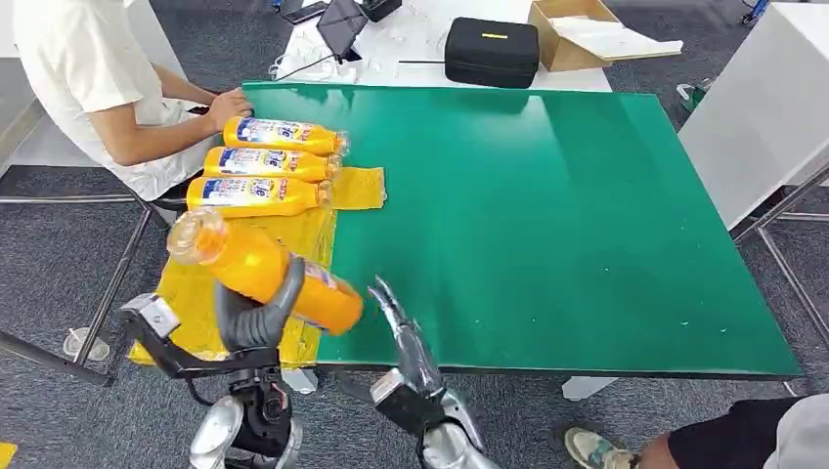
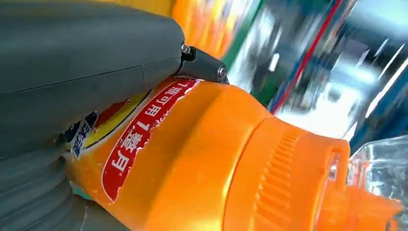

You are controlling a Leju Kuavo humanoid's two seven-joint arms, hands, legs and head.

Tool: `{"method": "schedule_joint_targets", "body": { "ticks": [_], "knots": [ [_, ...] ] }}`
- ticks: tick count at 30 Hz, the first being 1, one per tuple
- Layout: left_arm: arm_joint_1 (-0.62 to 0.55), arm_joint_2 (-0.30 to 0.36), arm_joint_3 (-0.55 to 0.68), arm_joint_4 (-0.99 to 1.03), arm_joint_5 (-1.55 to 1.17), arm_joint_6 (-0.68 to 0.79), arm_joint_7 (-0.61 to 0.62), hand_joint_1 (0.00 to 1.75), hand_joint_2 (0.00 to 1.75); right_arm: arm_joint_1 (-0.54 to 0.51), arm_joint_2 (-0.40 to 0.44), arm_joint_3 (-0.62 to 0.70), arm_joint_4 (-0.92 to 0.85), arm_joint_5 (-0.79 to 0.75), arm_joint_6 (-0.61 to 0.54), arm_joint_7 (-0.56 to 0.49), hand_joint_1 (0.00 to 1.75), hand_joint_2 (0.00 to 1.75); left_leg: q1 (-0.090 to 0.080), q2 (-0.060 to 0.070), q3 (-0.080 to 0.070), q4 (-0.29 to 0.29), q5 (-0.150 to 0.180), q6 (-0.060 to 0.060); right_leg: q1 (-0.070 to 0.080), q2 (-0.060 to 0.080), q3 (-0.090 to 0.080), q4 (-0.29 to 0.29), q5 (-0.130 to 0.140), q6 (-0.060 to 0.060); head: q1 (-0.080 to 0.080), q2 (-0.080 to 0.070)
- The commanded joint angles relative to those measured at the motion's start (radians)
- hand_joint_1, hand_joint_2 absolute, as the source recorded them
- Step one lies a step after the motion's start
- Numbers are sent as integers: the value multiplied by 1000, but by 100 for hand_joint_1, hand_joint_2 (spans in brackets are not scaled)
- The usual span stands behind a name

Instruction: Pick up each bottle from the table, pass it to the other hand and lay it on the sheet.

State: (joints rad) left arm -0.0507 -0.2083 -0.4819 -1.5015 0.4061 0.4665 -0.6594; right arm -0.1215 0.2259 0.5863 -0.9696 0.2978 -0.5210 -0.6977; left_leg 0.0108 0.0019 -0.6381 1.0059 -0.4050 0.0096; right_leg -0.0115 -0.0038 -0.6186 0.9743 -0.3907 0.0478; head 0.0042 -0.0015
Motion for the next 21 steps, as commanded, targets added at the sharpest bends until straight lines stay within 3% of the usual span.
{"method": "schedule_joint_targets", "body": {
  "ticks": [1,4,7,13,14,21],
  "knots": [
    [44,37,123,-52,-106,136,-39,175,175,173,-83,-177,-118,62,-177,0,0,0,0,-2,2,-1,-1,0,0,-2,3,-1,-1,-1,0,0],
    [40,40,125,-48,-134,155,-39,175,175,177,-79,-174,-112,47,-177,0,0,0,0,-1,6,0,-3,0,0,0,6,0,-3,-2,0,0],
    [4,40,152,56,-395,232,-14,175,175,168,-95,-106,-98,-94,-177,0,0,0,0,-1,4,0,-2,0,1,-1,4,0,-2,-2,0,0],
    [-18,54,167,141,-521,232,30,175,175,162,-98,-111,-117,-91,-177,0,0,0,0,-1,7,0,-3,0,1,-1,7,0,-3,-2,0,0],
    [-80,57,254,388,-1046,232,190,175,175,140,-103,-167,-215,-178,-145,0,0,0,0,1,5,-2,-2,0,1,1,5,-2,-1,-2,0,0],
    [-136,74,222,510,-1084,218,218,175,175,127,-92,-201,-221,-186,-111,0,0,0,0,-1,7,-1,-1,0,0,-1,7,-1,-1,-2,0,0]
  ]
}}
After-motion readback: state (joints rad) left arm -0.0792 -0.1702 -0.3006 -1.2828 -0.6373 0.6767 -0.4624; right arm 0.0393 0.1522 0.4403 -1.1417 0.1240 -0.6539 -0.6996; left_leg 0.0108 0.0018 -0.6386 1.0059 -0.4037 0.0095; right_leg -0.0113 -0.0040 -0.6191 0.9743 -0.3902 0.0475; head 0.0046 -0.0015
